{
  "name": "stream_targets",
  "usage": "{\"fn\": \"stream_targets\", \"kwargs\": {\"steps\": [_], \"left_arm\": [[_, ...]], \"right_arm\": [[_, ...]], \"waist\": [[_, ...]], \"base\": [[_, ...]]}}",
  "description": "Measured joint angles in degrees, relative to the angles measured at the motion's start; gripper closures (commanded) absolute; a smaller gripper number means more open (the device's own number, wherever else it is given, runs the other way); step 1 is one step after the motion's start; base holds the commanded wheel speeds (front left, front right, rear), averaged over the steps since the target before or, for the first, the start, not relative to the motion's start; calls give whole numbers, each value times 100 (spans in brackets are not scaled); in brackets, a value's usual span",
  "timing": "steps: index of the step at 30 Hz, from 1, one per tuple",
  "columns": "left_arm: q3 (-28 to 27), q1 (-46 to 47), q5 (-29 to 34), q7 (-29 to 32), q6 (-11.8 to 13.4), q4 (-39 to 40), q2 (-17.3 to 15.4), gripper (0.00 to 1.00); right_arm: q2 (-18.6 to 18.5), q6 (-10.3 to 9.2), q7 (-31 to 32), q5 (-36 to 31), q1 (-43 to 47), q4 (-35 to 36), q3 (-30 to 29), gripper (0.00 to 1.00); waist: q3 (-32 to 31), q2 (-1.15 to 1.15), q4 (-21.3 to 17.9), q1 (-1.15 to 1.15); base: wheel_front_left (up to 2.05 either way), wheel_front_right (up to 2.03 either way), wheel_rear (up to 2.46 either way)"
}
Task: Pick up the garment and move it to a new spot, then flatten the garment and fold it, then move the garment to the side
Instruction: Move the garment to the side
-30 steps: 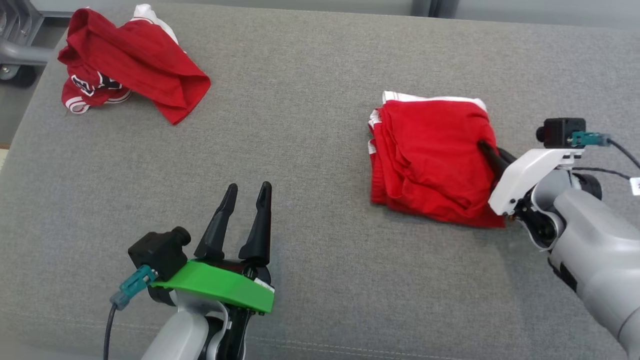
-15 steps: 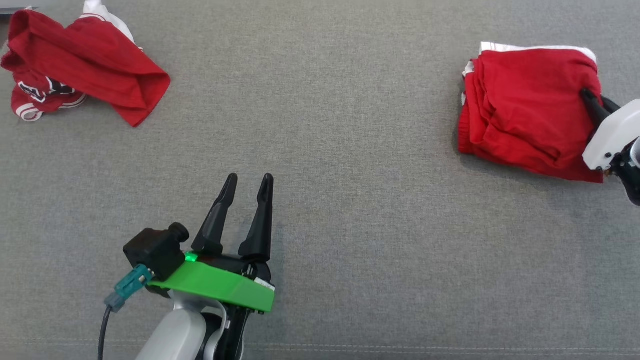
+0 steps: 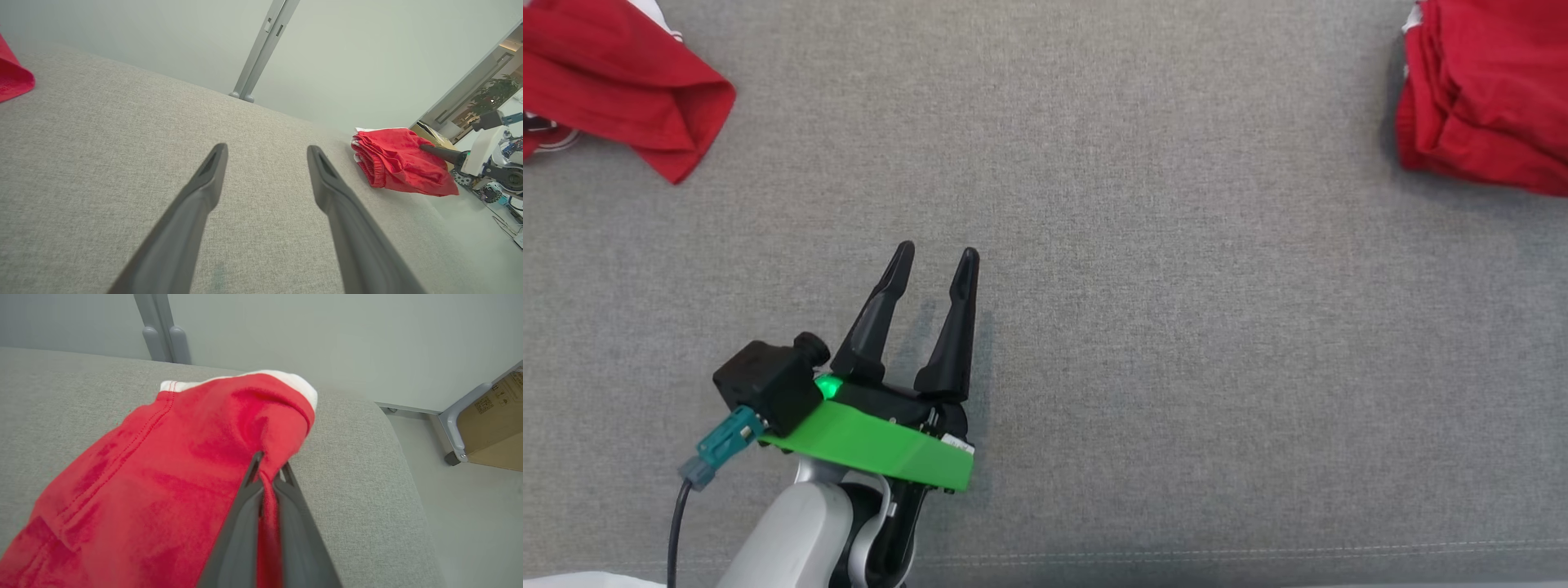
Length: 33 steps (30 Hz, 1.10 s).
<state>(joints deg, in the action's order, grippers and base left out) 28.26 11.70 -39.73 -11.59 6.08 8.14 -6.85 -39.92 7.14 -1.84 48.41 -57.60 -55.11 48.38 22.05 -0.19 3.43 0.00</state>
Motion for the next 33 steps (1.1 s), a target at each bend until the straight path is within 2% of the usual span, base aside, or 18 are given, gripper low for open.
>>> {"fn": "stream_targets", "kwargs": {"steps": [7, 11, 17, 18, 19, 22, 23, 24, 25, 26, 29, 33], "left_arm": [[116, 148, 119, 96, 2, 119, -5, 0], [131, 192, 127, 105, 2, 153, -3, 0], [102, 214, 162, 145, 3, 162, -4, 0], [99, 214, 162, 146, 4, 162, -4, 0], [91, 215, 163, 146, 4, 162, -4, 0], [88, 218, 167, 147, 4, 163, -2, 0], [87, 218, 167, 147, 4, 163, -3, 0], [88, 220, 167, 147, 4, 166, -3, 0], [90, 223, 167, 148, 4, 167, -2, 0], [89, 230, 167, 153, 5, 169, -3, 0], [27, 232, 169, 153, 5, 170, -7, 0], [-41, 232, 169, 152, 7, 163, -30, 0]], "right_arm": [[-304, -22, 62, -468, -477, -101, 208, 100], [-426, -188, 43, -650, -611, -243, 232, 100], [-371, -430, -69, -913, -749, -356, 370, 100], [-349, -480, -68, -973, -764, -390, 403, 98], [-321, -575, -67, -1020, -765, -411, 436, 87], [-320, -703, -65, -1063, -764, -571, 476, 74], [-337, -753, -64, -1067, -761, -643, 478, 60], [-355, -783, -52, -1067, -754, -715, 482, 52], [-372, -828, -16, -1067, -739, -787, 489, 11], [-389, -877, -12, -1067, -716, -845, 489, 0], [-310, -998, -2, -1038, -603, -928, 465, 0], [75, -1139, 8, -1005, -408, -903, 461, 0]], "waist": [[334, 0, 22, 0], [459, 0, 109, 0], [588, 0, 221, 0], [601, 0, 230, 0], [612, 0, 237, 0], [631, 0, 241, 0], [634, 0, 240, 0], [636, 0, 236, 0], [638, 0, 231, 0], [638, 0, 224, 0], [630, 0, 179, 0], [594, 0, 74, 0]], "base": [[0, 0, 0], [0, 0, 0], [0, 0, 0], [0, 0, 0], [0, 0, 0], [0, 0, 0], [0, 0, 0], [0, 0, 0], [0, 0, 0], [0, 0, 0], [0, 0, 0], [0, 0, 0]]}}
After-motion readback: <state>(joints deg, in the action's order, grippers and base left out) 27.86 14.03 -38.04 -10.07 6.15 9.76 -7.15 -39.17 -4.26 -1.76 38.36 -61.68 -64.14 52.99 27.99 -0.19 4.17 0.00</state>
